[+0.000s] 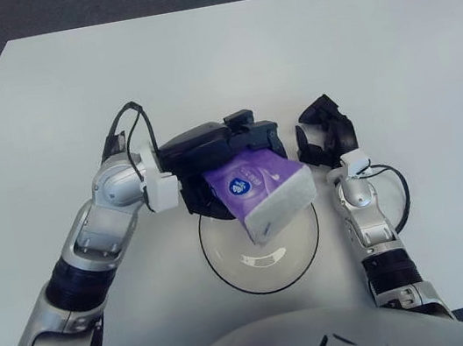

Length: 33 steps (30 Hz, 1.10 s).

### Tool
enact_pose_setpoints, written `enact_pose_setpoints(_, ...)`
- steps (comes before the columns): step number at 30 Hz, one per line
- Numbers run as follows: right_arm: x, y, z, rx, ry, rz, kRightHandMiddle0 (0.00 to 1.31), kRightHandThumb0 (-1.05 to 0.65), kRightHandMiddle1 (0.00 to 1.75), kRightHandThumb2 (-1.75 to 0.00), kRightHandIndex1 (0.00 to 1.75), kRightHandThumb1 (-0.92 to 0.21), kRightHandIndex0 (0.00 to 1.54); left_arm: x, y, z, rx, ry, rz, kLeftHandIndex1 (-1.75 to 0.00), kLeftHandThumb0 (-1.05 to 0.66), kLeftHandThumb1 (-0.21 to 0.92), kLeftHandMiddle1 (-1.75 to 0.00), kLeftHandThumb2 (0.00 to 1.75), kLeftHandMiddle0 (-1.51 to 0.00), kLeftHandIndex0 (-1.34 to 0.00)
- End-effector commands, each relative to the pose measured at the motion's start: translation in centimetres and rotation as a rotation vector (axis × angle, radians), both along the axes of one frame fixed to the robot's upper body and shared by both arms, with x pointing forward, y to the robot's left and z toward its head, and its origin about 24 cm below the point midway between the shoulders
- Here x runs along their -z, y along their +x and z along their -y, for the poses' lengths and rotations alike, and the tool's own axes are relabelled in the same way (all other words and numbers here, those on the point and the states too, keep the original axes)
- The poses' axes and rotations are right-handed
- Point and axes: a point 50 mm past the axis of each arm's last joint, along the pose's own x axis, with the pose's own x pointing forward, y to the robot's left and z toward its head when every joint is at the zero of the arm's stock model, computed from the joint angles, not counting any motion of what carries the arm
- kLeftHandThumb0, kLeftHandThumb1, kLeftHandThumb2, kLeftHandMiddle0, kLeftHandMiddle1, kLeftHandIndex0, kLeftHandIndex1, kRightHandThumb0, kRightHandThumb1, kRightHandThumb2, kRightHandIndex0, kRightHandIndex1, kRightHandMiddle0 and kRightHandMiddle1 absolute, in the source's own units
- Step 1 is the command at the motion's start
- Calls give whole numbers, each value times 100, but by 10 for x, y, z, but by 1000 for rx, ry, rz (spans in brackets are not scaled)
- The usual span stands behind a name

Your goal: Put the tissue paper into the plate.

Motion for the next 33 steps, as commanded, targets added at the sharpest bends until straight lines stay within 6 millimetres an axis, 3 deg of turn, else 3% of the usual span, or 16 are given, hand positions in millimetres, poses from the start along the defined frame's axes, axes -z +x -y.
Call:
enact_pose_setpoints(1, 60, -27, 9, 39, -11, -365, 46, -42, 175, -109, 155, -51, 73, 6, -6, 9, 89, 22, 123, -175, -56, 11, -175, 156, -129, -78)
enact_pose_setpoints(20, 61, -28, 11, 53, 39, -364, 45, -41, 175, -106, 158, -53, 68, 18, 0, 9, 117, 67, 257, -175, -55, 13, -175, 155, -132, -77)
enact_pose_setpoints(25, 61, -28, 11, 43, 30, -356, 45, -42, 175, -107, 158, -52, 69, 22, 0, 7, 96, 7, 201, -175, -54, 17, -175, 149, -128, -73)
enact_pose_setpoints(30, 61, -28, 11, 21, 20, -333, 46, -42, 175, -109, 158, -51, 72, 26, -1, 5, 54, -10, 140, -175, -49, 30, -175, 133, -111, -62)
enact_pose_setpoints(33, 60, -28, 11, 0, 20, -318, 47, -42, 175, -109, 157, -50, 75, 23, 4, 3, 42, 48, 154, -175, -45, 45, -175, 114, -80, -50)
